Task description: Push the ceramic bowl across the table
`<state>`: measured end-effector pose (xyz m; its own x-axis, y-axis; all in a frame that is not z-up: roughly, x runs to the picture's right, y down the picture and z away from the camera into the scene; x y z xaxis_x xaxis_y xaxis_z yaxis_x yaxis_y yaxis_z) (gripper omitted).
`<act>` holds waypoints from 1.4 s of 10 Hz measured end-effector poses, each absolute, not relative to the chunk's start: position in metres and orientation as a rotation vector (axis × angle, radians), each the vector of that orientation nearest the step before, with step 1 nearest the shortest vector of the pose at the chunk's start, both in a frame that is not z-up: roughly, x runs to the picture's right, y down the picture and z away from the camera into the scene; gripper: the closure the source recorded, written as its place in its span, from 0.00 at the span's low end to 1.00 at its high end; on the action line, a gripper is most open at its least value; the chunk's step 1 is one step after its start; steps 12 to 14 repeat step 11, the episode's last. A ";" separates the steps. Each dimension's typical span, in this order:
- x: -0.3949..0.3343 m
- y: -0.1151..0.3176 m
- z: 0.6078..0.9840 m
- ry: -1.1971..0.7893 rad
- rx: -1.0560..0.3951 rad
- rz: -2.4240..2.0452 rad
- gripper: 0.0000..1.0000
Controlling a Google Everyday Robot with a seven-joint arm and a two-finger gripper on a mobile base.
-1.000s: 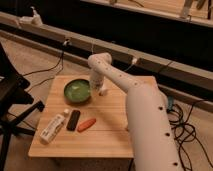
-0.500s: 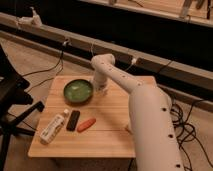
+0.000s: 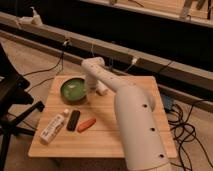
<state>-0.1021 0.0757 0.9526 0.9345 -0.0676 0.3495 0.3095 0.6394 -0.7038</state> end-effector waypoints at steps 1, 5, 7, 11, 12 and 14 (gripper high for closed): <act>-0.109 0.078 0.954 -0.317 -0.851 -0.233 1.00; -0.134 0.051 0.932 -0.411 -0.735 -0.241 1.00; -0.139 0.041 0.920 -0.443 -0.682 -0.242 0.98; -0.138 0.051 0.920 -0.428 -0.714 -0.243 0.69; -0.138 0.051 0.920 -0.428 -0.714 -0.243 0.69; -0.138 0.051 0.920 -0.428 -0.714 -0.243 0.69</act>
